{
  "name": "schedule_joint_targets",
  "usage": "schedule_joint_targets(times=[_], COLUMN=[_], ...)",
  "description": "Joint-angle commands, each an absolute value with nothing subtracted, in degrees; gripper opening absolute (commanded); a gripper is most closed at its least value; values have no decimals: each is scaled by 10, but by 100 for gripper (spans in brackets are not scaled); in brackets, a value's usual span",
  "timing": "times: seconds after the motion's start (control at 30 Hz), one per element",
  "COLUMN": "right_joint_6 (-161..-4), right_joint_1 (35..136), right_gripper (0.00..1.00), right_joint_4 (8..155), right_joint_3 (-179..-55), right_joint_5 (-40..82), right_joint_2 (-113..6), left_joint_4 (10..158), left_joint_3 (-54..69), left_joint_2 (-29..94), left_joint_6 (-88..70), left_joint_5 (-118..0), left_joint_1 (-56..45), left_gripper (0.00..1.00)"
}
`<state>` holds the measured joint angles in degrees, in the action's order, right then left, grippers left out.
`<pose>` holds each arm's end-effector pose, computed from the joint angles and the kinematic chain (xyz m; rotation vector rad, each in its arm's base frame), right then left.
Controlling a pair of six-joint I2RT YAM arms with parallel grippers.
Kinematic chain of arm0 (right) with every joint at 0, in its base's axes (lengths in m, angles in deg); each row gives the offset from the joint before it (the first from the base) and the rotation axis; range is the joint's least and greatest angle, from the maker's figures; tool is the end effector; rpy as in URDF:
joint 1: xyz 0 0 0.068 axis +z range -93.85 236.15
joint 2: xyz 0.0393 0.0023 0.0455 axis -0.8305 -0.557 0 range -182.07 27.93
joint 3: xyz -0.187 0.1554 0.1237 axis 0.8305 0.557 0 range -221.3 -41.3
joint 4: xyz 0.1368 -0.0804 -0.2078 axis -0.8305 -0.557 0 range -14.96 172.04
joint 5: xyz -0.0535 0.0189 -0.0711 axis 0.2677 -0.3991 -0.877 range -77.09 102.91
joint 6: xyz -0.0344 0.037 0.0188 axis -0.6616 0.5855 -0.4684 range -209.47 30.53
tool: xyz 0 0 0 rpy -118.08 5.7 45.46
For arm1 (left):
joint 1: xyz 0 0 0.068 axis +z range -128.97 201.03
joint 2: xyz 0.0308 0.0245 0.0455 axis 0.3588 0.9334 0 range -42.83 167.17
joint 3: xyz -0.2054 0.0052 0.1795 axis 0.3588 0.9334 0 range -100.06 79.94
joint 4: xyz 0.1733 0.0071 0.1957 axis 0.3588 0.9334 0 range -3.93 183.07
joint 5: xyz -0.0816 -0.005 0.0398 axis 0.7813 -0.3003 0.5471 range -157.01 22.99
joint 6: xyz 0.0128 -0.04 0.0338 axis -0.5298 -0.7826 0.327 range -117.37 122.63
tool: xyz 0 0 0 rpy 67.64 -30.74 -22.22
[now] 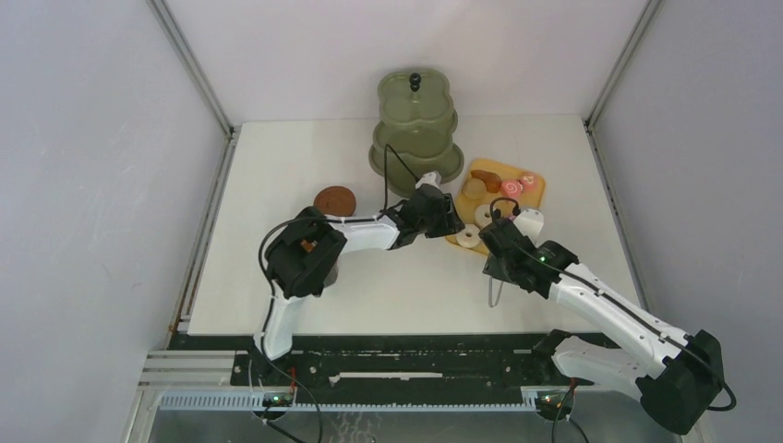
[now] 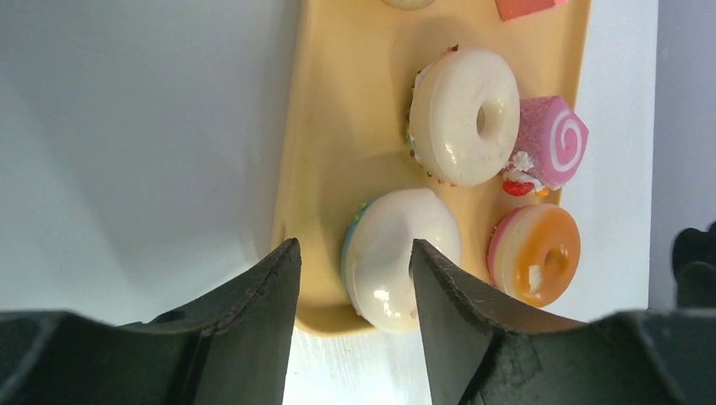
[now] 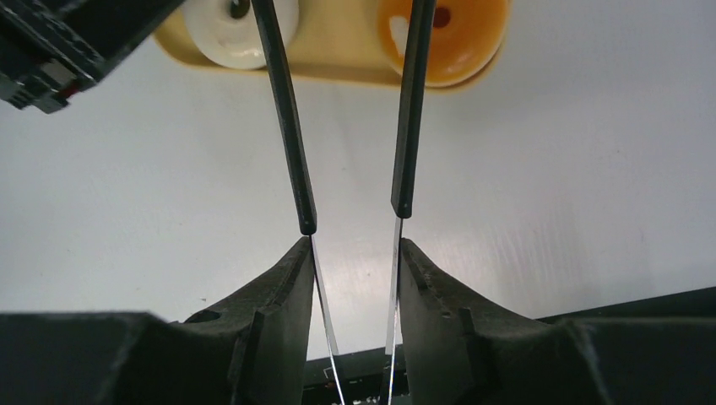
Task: Serve the afternoon tea
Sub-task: Pick up the desert from the tray.
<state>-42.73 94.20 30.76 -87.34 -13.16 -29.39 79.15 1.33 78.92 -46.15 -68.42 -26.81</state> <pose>0.1500 0.0977 0.2525 0.3290 2.4718 -0.0159 0.3142 -0.3457 0.1494 -0.0341 2.3567 -0.8730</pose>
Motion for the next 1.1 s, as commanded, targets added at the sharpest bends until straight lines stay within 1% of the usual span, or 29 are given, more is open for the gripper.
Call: schedule_joint_targets(times=[0.0, 0.1, 0.23, 0.6, 0.87, 1.07], right_joint_6=[-398, -393, -395, -388, -394, -404], right_joint_1=[964, 982, 1001, 1039, 1042, 1037], right_gripper=[46, 47, 48, 52, 55, 55], right_joint_4=[303, 304, 316, 335, 343, 357], right_joint_3=[-864, -864, -863, -876, -880, -886], right_joint_5=[-140, -135, -124, -96, -84, -87], right_joint_2=[-282, -293, -313, -360, -385, -411], left_joint_4=[721, 689, 682, 672, 704, 706], left_joint_3=[61, 79, 89, 207, 250, 281], left_joint_2=[738, 731, 711, 589, 525, 485], left_joint_6=[-448, -454, -445, -403, -338, -318], left_joint_5=[-685, -671, -668, -723, -782, -806], left_joint_1=[-269, -272, -272, -263, -263, -260], left_gripper=[57, 58, 59, 65, 69, 69])
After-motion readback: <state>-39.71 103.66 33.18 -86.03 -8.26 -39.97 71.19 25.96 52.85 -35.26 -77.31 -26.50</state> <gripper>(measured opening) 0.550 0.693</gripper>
